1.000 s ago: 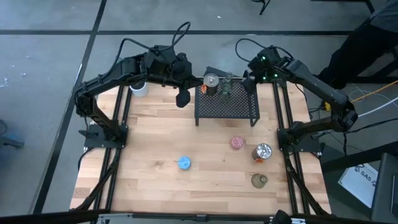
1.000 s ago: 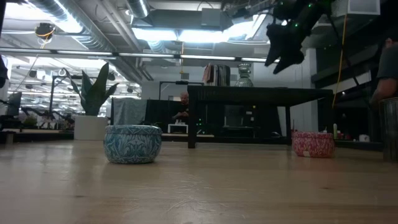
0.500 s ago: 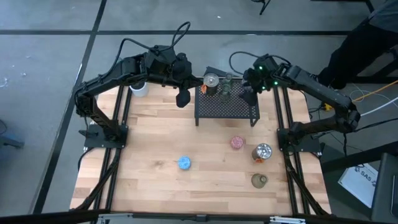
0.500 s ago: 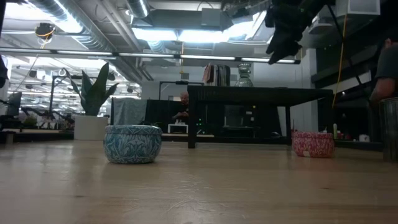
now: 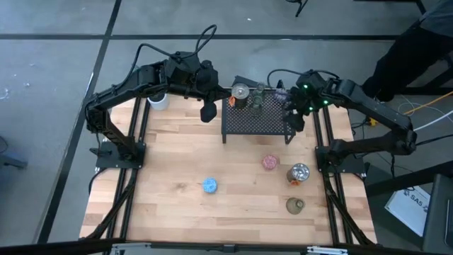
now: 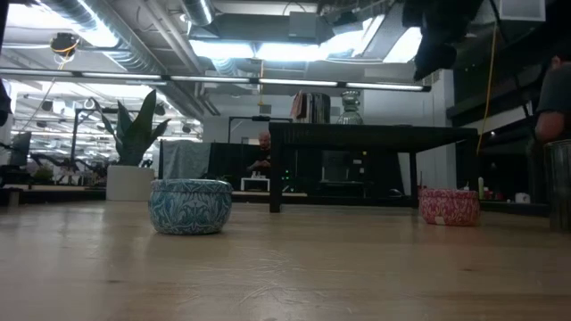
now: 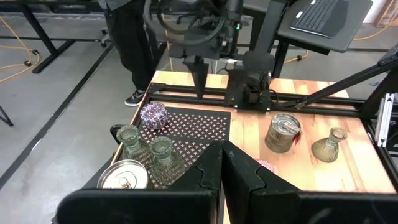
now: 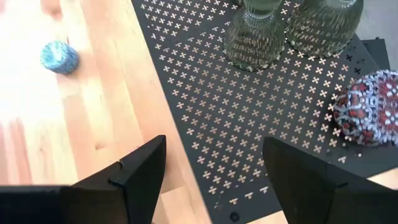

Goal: Pick & Place candle stick holders
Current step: Put the blue scented candle on the shelf align with the red scented candle

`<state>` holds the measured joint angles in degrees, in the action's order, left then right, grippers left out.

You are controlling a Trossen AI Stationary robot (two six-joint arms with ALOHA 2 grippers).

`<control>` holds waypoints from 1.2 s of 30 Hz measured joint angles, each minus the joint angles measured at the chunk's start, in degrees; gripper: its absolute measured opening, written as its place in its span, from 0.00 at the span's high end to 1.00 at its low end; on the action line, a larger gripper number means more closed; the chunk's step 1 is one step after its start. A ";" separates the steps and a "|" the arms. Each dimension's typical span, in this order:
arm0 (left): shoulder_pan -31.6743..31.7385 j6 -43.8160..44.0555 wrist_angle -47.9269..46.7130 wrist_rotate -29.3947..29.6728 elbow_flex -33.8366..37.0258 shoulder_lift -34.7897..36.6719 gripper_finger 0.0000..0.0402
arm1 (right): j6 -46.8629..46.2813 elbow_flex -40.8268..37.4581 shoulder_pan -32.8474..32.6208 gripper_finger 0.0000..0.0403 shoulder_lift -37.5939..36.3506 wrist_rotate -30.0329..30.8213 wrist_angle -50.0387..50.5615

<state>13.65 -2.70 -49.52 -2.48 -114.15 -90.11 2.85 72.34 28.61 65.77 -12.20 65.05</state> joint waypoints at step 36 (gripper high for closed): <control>0.02 0.00 0.00 -0.09 0.00 0.00 1.00 | -19.36 -0.02 -25.84 0.36 -9.69 -0.53 8.25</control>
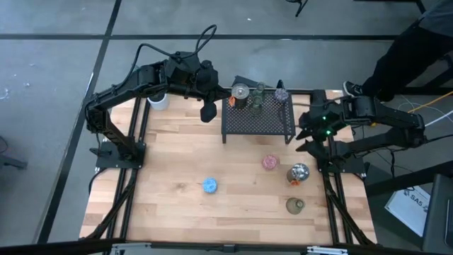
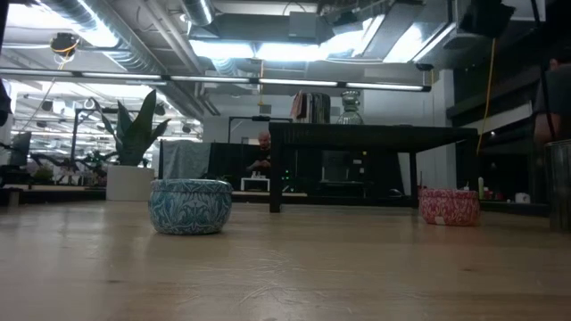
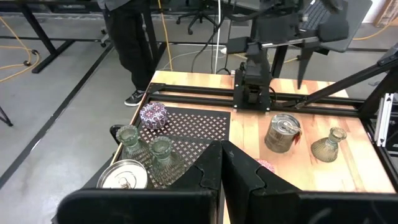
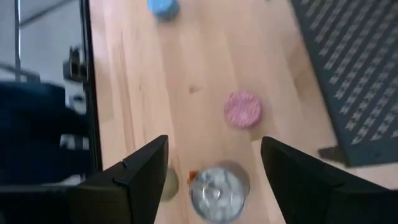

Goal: Pick & Place candle stick holders
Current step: Put the blue scented candle on the shelf align with the red scented candle

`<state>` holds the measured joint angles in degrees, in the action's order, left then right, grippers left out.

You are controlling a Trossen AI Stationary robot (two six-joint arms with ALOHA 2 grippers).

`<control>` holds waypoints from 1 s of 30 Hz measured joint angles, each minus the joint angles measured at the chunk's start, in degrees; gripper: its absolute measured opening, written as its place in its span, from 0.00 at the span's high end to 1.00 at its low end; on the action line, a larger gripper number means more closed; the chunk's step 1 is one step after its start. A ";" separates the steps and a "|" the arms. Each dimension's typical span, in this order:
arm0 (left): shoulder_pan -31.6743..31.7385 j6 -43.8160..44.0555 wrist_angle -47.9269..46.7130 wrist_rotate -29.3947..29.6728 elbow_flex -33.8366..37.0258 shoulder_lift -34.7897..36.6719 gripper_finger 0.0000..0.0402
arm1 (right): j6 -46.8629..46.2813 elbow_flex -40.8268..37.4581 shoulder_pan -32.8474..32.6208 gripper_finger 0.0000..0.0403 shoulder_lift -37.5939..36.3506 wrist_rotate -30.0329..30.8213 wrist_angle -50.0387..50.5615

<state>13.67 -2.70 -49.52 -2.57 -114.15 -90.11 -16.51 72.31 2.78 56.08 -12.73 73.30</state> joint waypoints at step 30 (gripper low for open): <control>-0.07 -0.01 -0.02 -0.13 0.00 0.00 1.00 | -1.27 -7.18 -6.33 0.30 1.45 0.86 6.24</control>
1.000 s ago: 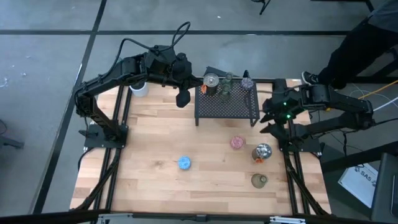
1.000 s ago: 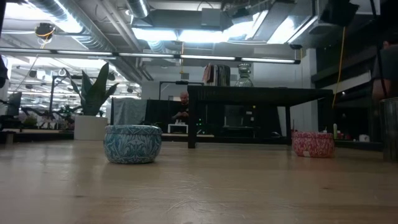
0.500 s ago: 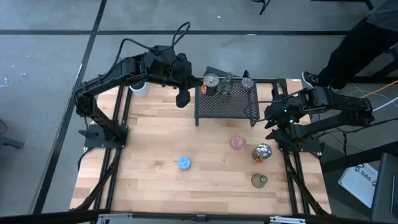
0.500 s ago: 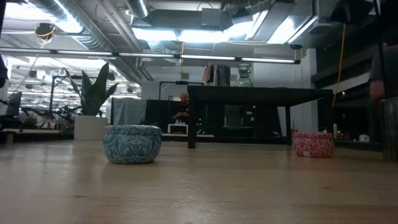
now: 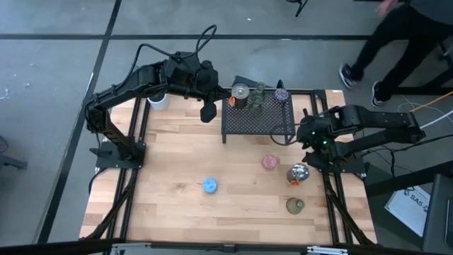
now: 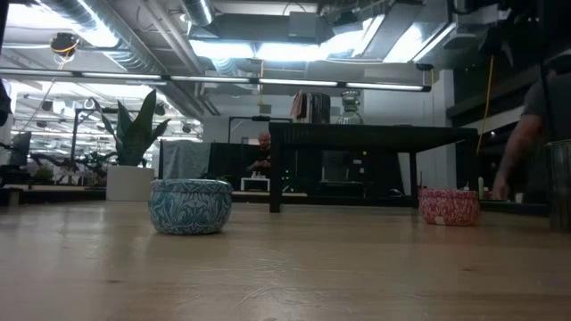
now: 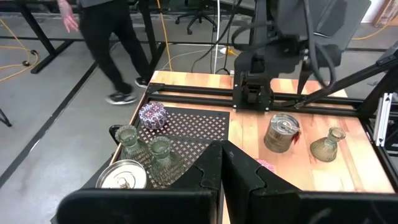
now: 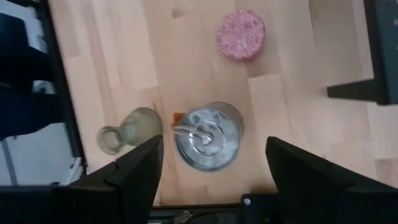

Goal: Pick & Place candle stick holders
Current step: Put the blue scented candle on the shelf align with the red scented candle

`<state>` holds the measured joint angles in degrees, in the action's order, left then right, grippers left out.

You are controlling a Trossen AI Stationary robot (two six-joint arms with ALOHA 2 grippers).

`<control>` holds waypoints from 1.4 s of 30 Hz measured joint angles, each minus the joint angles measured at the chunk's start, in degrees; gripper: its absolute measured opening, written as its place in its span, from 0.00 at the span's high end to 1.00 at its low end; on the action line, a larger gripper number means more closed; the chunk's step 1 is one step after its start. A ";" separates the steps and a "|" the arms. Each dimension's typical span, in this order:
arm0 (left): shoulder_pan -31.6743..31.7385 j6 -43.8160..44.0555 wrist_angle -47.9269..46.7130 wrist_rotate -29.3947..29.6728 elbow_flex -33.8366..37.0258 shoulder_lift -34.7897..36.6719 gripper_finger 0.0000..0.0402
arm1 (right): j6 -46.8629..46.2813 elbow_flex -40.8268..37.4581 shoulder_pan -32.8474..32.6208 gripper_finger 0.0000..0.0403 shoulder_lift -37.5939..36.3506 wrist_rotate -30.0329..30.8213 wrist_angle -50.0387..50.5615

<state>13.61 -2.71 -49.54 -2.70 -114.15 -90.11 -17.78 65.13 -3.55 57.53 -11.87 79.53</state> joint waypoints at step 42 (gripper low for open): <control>-10.87 -0.37 -18.51 -1.72 9.98 -1.81 0.45 | 0.20 -4.54 0.12 0.18 0.64 6.29 -15.88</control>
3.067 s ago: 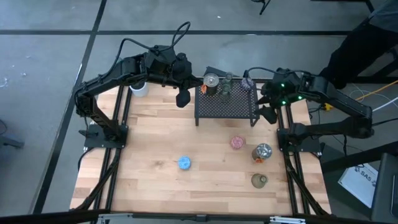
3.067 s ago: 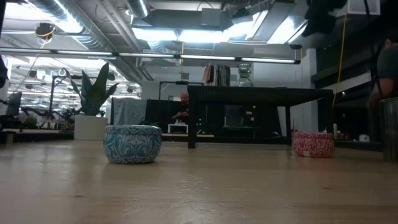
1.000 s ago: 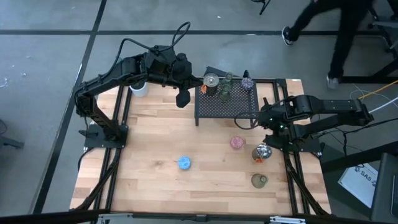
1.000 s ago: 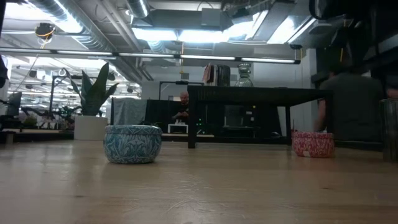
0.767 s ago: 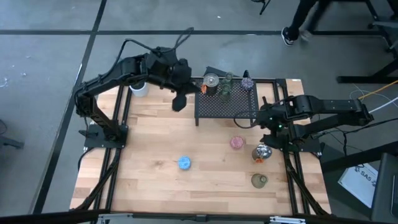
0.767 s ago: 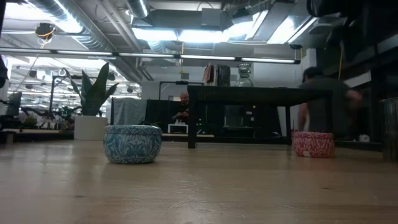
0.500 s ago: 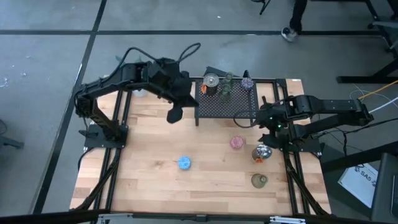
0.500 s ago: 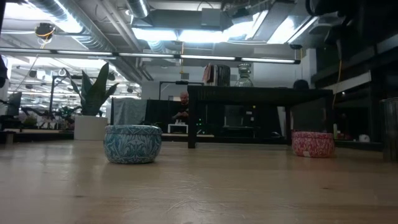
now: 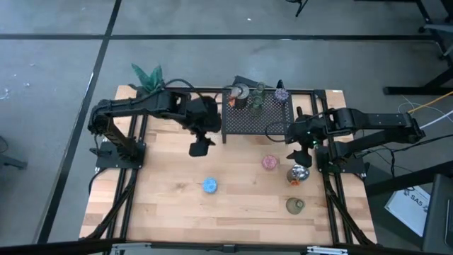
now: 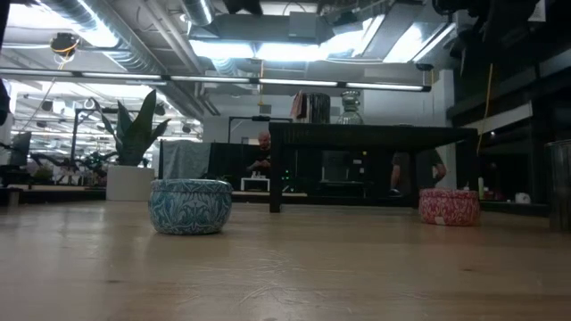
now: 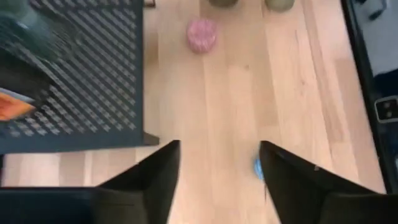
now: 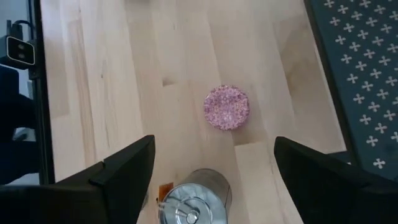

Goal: Pick & Place candle stick holders
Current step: Put the blue scented candle on the shelf align with the red scented candle

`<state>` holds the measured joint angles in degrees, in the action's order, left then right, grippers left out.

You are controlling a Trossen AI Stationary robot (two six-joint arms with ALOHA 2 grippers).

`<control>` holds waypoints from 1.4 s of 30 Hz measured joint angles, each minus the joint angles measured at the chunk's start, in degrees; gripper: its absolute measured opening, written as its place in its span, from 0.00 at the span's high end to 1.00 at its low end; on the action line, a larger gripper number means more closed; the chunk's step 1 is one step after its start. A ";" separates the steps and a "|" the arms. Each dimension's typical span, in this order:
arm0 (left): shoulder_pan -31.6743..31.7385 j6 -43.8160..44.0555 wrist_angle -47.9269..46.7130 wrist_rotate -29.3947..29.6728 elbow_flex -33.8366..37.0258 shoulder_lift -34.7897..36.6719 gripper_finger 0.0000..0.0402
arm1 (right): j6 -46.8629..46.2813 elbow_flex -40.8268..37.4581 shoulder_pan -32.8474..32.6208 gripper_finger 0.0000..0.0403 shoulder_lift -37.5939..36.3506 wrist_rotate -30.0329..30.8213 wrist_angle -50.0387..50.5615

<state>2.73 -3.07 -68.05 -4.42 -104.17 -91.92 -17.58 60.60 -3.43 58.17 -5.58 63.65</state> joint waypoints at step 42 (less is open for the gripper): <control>-21.43 9.43 25.94 8.00 31.33 -3.15 0.04 | -2.98 0.04 0.03 0.17 0.00 4.10 -1.43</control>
<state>-18.70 6.35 -42.10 3.57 -72.84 -95.07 -20.56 60.64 -3.40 58.17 -1.49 62.22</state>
